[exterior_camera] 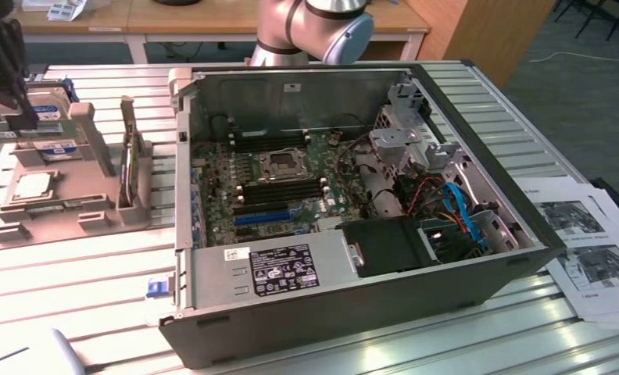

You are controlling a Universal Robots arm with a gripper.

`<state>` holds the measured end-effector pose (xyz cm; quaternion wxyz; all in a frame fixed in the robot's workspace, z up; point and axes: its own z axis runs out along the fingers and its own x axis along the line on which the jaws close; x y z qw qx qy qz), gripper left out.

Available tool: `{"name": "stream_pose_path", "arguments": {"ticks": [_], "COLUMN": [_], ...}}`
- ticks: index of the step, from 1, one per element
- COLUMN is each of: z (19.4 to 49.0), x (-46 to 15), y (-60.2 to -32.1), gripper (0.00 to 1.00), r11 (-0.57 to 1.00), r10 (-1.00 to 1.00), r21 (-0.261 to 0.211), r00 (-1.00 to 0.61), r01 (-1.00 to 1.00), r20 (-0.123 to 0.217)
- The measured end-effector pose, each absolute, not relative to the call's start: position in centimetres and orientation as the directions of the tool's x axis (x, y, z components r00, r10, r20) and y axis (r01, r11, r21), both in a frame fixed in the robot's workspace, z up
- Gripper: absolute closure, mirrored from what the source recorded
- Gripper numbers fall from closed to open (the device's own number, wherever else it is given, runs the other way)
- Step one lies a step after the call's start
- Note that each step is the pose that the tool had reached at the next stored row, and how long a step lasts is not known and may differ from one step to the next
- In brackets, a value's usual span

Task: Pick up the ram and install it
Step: 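Pick up the ram and move it above insertion slot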

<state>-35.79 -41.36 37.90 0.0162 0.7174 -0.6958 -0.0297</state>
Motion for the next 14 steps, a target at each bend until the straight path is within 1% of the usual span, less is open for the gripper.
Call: {"name": "stream_pose_path", "arguments": {"ticks": [4, 14], "z": [37.9, 37.9], "x": [-32.2, -31.6], "y": [-41.4, -41.4], "gripper": [0.88, 0.88], "r11": [-0.031, -0.031], "r10": [-0.999, -0.999], "r21": [0.064, 0.062], "r00": [0.030, 0.030], "r01": [-0.997, -0.998], "r20": [-0.020, -0.020]}}
